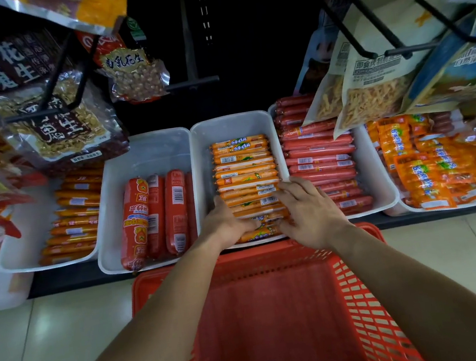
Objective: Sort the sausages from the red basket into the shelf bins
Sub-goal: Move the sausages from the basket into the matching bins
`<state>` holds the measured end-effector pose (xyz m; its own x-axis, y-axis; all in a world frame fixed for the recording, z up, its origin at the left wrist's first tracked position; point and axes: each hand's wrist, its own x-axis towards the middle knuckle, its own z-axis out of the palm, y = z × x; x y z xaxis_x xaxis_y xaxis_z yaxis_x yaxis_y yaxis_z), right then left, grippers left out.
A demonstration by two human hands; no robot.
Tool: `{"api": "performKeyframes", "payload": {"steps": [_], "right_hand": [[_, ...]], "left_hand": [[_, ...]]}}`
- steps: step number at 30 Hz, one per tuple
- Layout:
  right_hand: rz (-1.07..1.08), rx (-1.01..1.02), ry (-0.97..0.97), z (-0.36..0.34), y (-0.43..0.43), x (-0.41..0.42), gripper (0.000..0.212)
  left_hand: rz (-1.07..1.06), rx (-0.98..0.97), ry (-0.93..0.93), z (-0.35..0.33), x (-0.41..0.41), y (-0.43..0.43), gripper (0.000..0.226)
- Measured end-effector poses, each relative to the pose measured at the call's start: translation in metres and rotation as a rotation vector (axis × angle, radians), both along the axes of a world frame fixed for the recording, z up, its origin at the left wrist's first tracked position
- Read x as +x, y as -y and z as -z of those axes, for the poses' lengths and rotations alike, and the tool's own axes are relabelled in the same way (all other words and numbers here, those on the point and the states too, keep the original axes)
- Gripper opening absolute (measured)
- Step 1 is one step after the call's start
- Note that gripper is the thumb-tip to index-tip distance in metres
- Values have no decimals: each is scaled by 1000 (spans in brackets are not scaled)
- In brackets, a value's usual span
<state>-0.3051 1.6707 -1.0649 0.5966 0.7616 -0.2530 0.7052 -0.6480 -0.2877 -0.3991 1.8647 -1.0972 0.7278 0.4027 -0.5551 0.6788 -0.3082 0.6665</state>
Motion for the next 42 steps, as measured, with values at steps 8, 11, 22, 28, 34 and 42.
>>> {"api": "performKeyframes", "payload": {"steps": [8, 11, 22, 28, 34, 42], "right_hand": [[-23, -21, 12, -3, -13, 9, 80], [-50, -17, 71, 0, -27, 22, 85], [-64, -37, 73, 20, -44, 44, 83], [-41, 60, 82, 25, -44, 47, 76], [-79, -34, 99, 22, -61, 58, 85], [-140, -102, 158, 25, -66, 64, 83]], "left_hand": [[-141, -77, 57, 7, 7, -7, 77], [-222, -65, 113, 7, 15, -3, 62], [-341, -31, 194, 15, 50, -13, 47], [-376, -85, 198, 23, 60, -36, 61], [-285, -28, 222, 9, 66, -27, 39], [-280, 42, 223, 8, 75, -35, 46]]}}
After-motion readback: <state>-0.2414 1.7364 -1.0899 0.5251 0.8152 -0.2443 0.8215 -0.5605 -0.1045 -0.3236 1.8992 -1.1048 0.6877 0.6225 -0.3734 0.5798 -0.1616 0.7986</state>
